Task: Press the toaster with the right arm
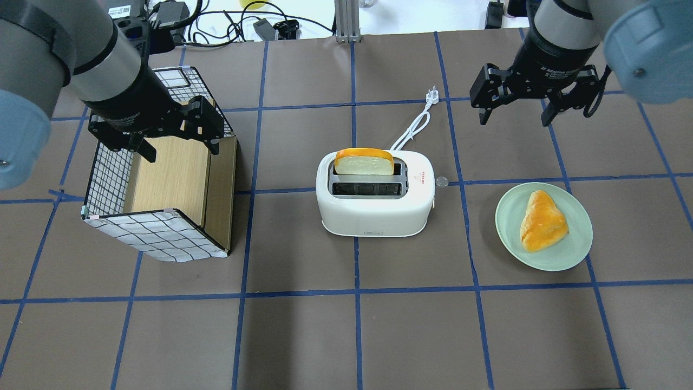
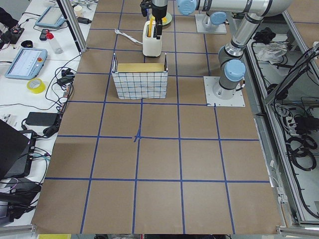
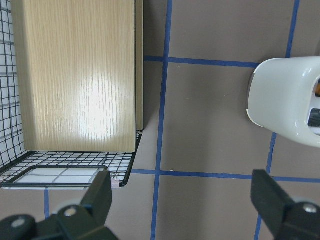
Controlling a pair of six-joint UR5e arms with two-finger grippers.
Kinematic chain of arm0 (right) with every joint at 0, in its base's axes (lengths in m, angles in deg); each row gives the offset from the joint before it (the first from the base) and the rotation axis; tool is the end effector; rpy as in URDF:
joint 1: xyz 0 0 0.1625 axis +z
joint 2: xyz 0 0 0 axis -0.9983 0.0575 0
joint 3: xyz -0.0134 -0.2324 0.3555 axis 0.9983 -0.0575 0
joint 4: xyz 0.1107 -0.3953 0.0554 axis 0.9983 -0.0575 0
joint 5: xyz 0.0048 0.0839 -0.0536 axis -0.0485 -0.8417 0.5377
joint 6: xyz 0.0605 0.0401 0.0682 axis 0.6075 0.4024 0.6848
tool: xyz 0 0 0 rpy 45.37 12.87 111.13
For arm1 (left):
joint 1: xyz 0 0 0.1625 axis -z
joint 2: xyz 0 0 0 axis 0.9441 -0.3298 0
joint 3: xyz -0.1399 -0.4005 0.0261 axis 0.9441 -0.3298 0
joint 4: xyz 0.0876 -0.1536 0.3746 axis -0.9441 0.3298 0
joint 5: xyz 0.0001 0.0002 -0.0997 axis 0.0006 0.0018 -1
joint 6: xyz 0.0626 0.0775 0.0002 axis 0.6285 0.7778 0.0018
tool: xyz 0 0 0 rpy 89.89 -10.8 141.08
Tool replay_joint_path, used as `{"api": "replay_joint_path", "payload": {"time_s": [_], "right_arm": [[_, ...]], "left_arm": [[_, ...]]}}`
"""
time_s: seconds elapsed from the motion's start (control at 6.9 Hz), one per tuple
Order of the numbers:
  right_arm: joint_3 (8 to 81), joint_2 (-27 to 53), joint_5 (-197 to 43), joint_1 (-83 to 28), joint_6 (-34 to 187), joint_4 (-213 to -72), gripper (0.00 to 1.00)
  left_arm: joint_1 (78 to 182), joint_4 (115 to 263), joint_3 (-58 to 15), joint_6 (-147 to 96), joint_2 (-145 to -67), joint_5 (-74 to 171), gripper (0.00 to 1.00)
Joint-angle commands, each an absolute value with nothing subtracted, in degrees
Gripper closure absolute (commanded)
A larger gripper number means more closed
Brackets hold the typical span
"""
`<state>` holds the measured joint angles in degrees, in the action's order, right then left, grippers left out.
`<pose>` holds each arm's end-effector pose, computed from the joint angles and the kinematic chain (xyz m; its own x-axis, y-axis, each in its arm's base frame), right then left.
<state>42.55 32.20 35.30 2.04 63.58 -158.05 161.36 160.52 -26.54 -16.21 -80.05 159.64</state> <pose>0.1229 -0.5024 0.4729 -0.9968 0.0800 -0.0069 0.0801 0.9968 -0.0034 -0.1394 -0.4478 0.4950 -0.9964 -0.0835 0.0167 -0.0843 0.9951 -0.0508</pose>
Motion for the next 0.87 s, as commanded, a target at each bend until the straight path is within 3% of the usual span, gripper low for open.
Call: {"api": "replay_joint_path", "payload": {"time_s": [0.0, 0.14, 0.29, 0.72], "right_arm": [[43.18, 32.16, 35.33, 1.98, 63.58, -157.96, 0.36], [43.27, 32.25, 34.72, 2.07, 63.67, -156.92, 0.87], [43.27, 32.17, 34.63, 2.07, 63.76, -156.47, 1.00], [44.32, 31.99, 33.22, 1.98, 63.85, -156.47, 1.00]], "left_arm": [[161.36, 160.52, -26.45, -16.21, -80.07, 159.61, 0.00], [161.36, 160.52, -26.54, -16.21, -80.07, 159.61, 0.00], [161.36, 160.52, -26.54, -16.21, -80.07, 159.61, 0.00], [161.36, 160.52, -26.54, -16.21, -80.07, 159.70, 0.00]]}}
